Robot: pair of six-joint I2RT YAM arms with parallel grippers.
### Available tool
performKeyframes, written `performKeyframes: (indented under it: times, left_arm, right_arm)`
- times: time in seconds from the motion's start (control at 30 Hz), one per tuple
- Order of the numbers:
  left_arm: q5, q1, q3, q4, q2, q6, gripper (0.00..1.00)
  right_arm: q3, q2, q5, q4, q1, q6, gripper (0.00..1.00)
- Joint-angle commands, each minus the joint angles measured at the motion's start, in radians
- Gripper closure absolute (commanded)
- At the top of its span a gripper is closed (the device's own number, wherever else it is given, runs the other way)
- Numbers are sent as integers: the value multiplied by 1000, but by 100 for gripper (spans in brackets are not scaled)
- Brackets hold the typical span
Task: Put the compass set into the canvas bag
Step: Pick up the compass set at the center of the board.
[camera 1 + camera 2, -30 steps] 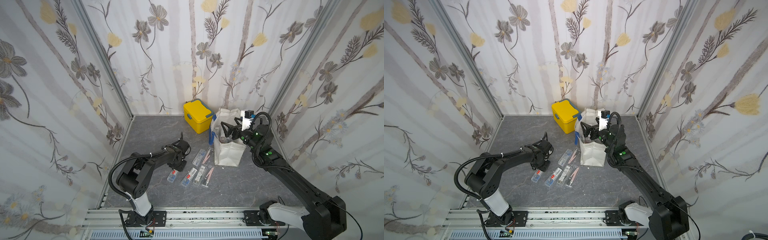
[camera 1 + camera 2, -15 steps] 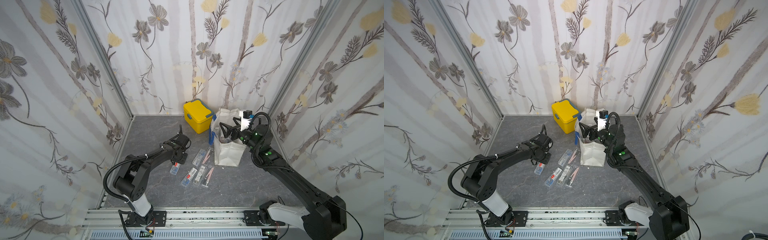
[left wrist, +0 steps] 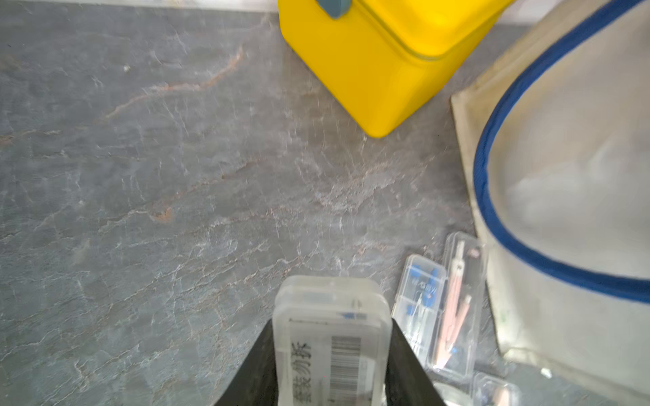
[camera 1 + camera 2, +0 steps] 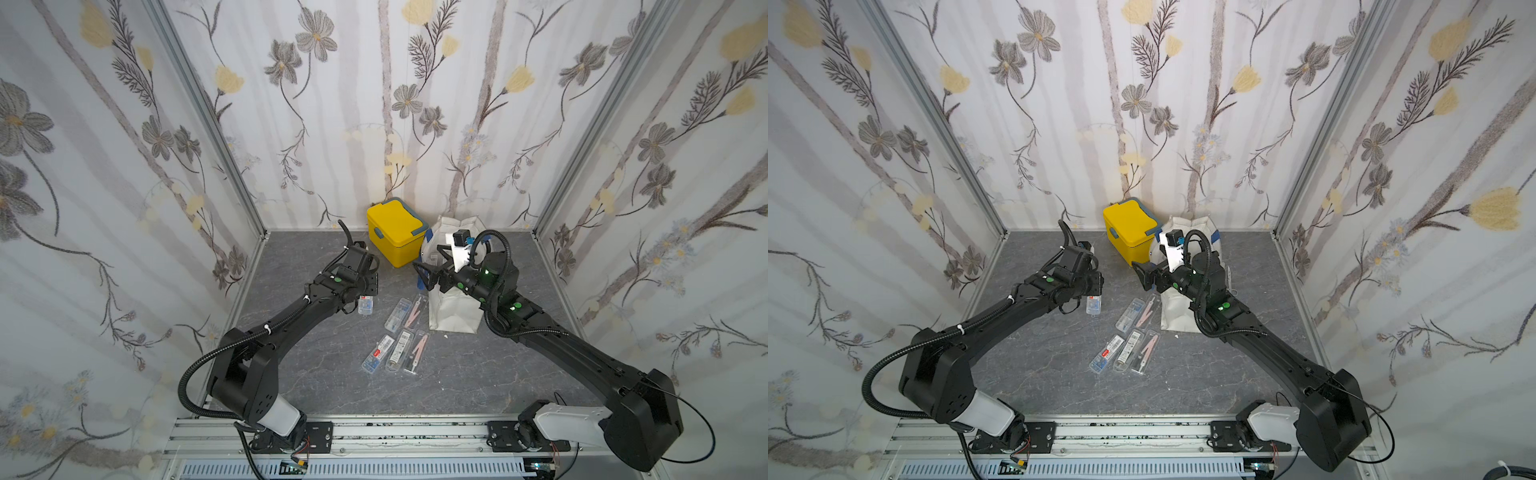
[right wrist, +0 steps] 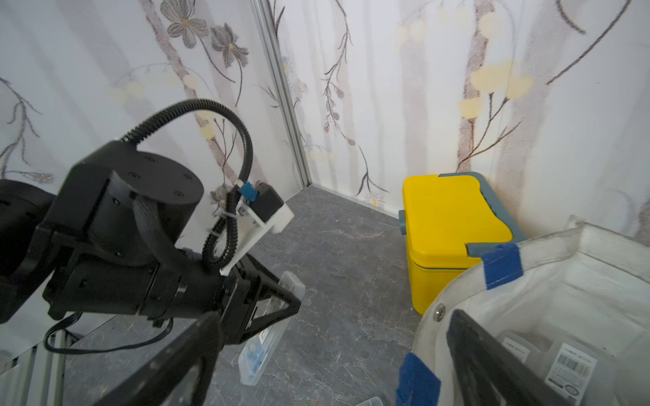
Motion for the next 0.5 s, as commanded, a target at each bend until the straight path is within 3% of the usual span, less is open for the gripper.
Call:
performKeyframes:
  times: [0.0, 0.47]
  left_arm:
    - [-23, 15, 8, 129, -44, -82, 67]
    - [236, 57, -23, 382, -169, -161, 65]
  right_arm:
    - [19, 31, -32, 35, 22, -4, 5]
    - [188, 219, -135, -83, 88, -38, 29]
